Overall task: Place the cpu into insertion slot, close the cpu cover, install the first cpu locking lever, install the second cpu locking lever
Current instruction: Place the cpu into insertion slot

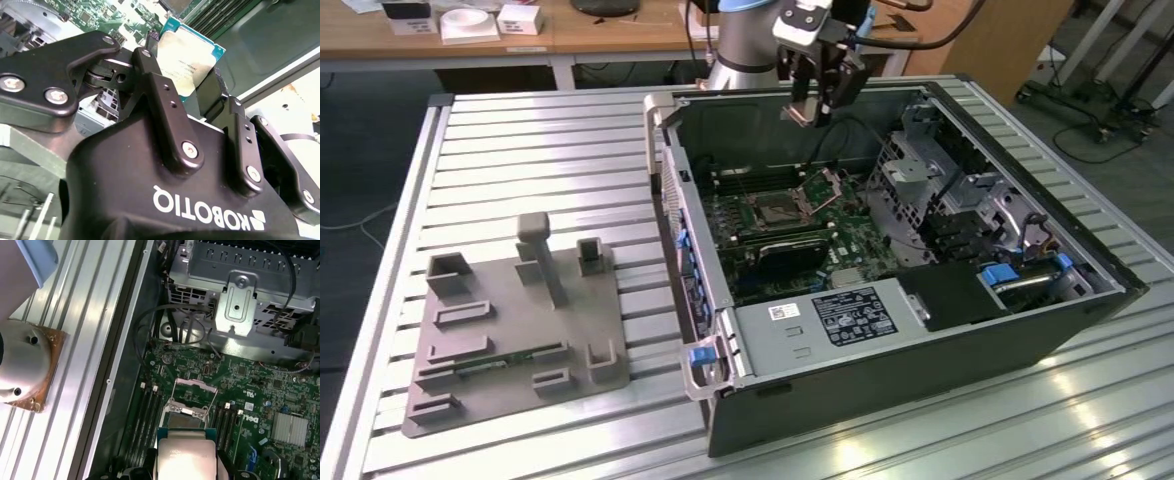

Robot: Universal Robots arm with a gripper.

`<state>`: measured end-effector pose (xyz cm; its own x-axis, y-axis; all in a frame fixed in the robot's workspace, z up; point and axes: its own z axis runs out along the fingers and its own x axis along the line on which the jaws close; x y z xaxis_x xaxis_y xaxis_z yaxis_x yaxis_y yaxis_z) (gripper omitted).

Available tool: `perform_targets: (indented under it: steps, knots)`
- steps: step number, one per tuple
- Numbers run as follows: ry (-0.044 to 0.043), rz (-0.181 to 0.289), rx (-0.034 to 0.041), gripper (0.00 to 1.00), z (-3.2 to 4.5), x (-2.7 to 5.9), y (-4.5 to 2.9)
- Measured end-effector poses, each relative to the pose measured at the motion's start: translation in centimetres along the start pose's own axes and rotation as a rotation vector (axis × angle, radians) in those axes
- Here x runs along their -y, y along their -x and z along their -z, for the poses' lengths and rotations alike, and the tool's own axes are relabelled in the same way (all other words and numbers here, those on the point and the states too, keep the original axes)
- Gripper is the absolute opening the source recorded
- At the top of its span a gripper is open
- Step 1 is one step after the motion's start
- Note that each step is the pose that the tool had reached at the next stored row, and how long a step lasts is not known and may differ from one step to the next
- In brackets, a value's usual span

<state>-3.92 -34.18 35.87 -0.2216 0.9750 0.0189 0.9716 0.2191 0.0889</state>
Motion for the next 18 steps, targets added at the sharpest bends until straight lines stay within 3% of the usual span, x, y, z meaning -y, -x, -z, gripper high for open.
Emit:
perform_targets:
  steps: [6,18]
  knots:
    - [0.0001,-0.056,0.0046,0.54,-0.22,0.05,0.04]
    - [-0.0014,-0.063,0.0051,0.54,-0.26,0.20,0.05]
